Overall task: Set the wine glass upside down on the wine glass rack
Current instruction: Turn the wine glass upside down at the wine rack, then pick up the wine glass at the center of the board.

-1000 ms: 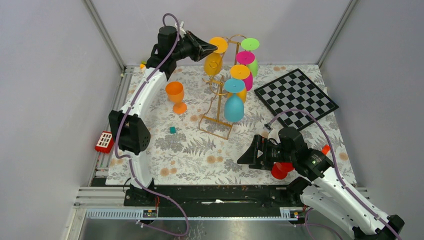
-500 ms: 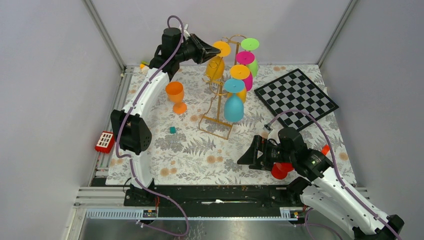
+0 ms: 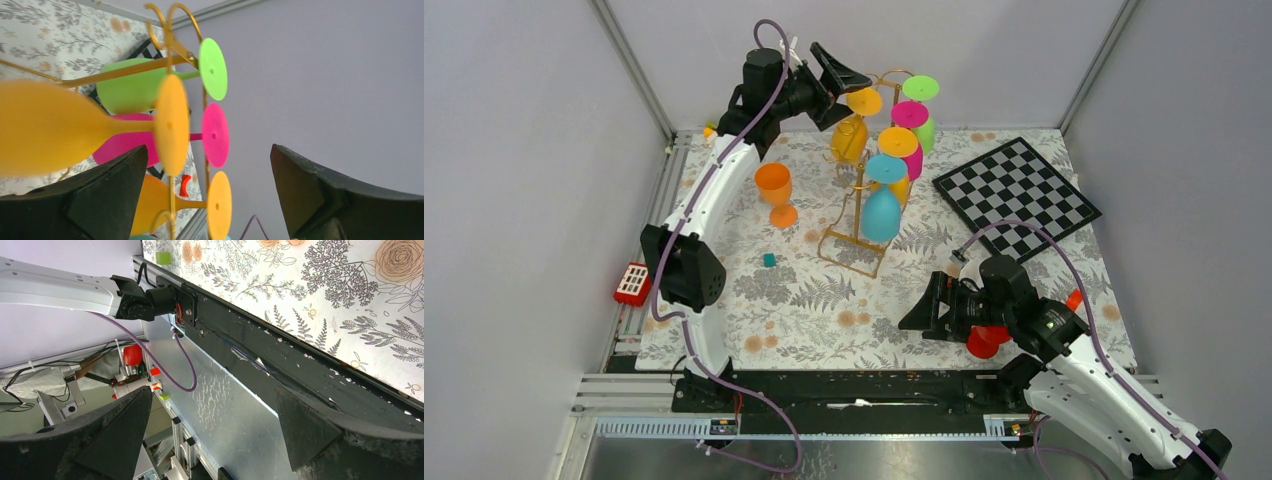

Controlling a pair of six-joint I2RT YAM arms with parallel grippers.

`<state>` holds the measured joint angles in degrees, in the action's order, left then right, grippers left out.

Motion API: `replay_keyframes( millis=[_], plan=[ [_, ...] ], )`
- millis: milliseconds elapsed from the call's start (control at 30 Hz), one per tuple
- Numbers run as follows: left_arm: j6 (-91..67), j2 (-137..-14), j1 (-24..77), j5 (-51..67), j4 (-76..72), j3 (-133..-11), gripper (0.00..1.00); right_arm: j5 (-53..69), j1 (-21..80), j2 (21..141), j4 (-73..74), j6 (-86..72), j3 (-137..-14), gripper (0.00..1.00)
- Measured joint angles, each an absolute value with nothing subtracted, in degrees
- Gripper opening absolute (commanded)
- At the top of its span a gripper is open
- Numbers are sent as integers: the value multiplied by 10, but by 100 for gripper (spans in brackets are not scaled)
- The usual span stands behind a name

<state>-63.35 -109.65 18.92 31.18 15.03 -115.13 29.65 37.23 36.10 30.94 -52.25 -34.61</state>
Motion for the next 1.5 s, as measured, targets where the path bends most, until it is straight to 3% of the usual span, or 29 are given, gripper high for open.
replay_keyframes(
  millis=[600, 1100, 1500],
  plan=[
    [-540, -1043, 187, 222, 227, -1126, 99, 296, 372, 355, 309, -523, -345, 100],
    [-338, -715, 167, 130, 248, -898, 99, 292, 372, 362, 336, -500, -372, 100],
    [-188, -558, 165, 96, 413, -748, 99, 258, 372, 376, 399, -464, -457, 100]
  ],
)
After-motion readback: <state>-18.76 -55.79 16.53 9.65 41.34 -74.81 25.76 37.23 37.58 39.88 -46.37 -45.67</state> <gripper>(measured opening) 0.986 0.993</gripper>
